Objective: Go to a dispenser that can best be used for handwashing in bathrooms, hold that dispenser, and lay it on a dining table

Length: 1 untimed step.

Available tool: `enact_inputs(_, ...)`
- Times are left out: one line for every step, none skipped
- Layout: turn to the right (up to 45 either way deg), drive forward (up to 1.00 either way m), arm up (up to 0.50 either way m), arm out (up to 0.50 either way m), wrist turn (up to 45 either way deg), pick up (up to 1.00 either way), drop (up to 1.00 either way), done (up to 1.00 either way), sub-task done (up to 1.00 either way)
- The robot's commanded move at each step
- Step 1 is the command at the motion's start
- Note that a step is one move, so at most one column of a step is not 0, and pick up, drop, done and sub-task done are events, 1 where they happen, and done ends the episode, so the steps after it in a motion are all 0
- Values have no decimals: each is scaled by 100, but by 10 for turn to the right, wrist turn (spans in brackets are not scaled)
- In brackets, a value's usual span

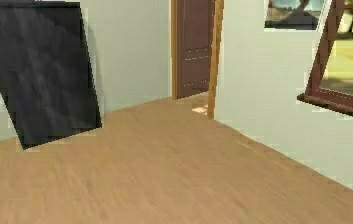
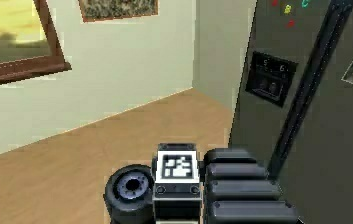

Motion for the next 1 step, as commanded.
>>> enact_inputs(0,100,0,0,0,0,0,0,0)
